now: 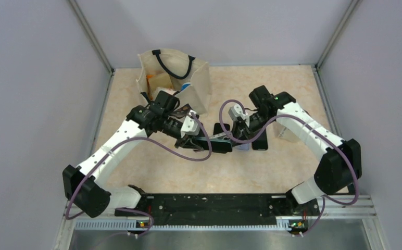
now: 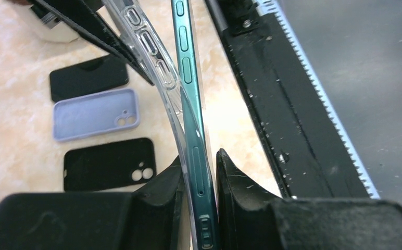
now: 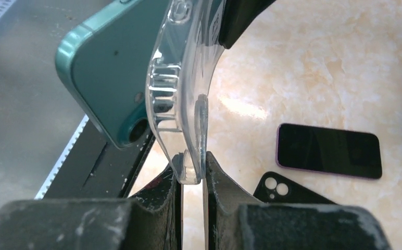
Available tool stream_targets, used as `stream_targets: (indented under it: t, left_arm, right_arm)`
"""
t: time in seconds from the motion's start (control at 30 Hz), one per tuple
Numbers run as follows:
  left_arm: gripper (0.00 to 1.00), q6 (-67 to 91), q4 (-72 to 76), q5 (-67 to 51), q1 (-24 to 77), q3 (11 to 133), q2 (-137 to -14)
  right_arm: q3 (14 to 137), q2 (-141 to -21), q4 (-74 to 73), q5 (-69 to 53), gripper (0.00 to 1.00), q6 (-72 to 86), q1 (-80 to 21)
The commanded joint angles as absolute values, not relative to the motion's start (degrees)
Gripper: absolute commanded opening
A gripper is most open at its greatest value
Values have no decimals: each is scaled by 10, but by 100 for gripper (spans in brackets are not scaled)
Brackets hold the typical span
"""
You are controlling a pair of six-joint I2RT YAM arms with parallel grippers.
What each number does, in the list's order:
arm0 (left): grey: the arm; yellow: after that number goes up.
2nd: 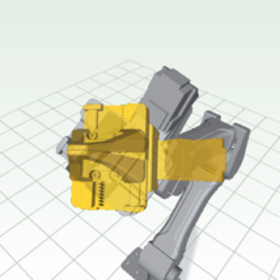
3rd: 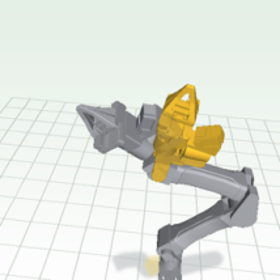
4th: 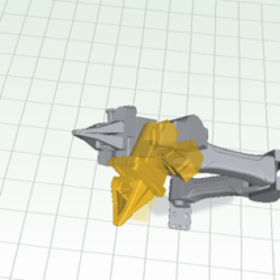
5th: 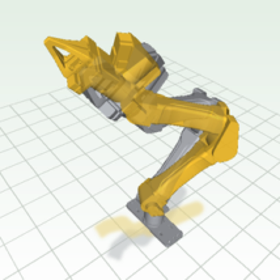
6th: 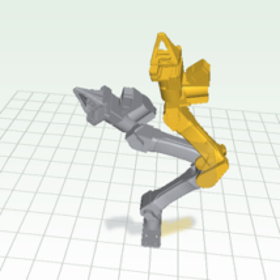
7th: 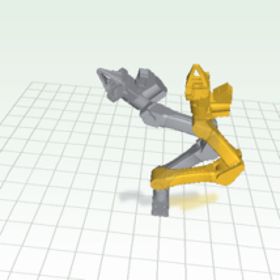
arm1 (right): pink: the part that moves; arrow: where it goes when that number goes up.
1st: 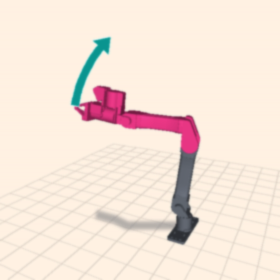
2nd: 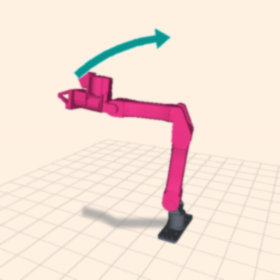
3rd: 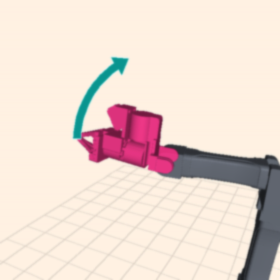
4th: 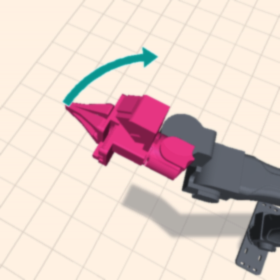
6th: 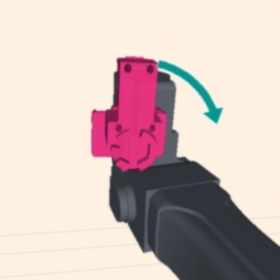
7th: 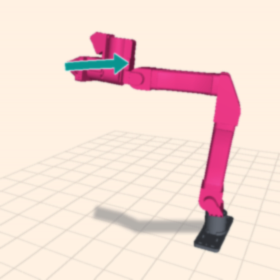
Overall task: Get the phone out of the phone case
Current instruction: Remove the phone case from the phone.
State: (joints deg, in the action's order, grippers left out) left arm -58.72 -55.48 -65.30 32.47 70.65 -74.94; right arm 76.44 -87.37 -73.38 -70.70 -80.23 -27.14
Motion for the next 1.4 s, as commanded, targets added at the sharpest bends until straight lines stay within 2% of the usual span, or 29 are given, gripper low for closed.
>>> stream_targets:
  t: [0.0, 0.07, 0.27, 0.43, 0.53, 0.9, 1.1, 1.37]
  left_arm:
    - [0, -526, -587, -662, 353, 684, -715]
    - [0, -510, -574, -653, 353, 682, -711]
    - [0, -473, -532, -633, 353, 670, -697]
    - [0, -385, -446, -583, 351, 650, -671]
    - [0, -347, -409, -550, 345, 645, -657]
    - [0, -280, -348, -536, 317, 648, -647]
    - [0, -266, -328, -551, 304, 647, -652]
    - [0, -264, -318, -606, 293, 640, -655]
  right_arm:
    - [708, -787, -350, -640, 13, -469, -252]
    - [685, -757, -285, -597, 18, -399, -253]
    - [678, -737, -212, -520, 37, -259, -252]
    - [664, -711, -205, -492, 49, -231, -252]
    - [657, -684, -227, -463, 52, -240, -252]
    - [646, -603, -365, -459, 54, -312, -252]
    - [636, -570, -404, -549, 49, -356, -252]
    - [630, -583, -410, -648, 45, -372, -253]
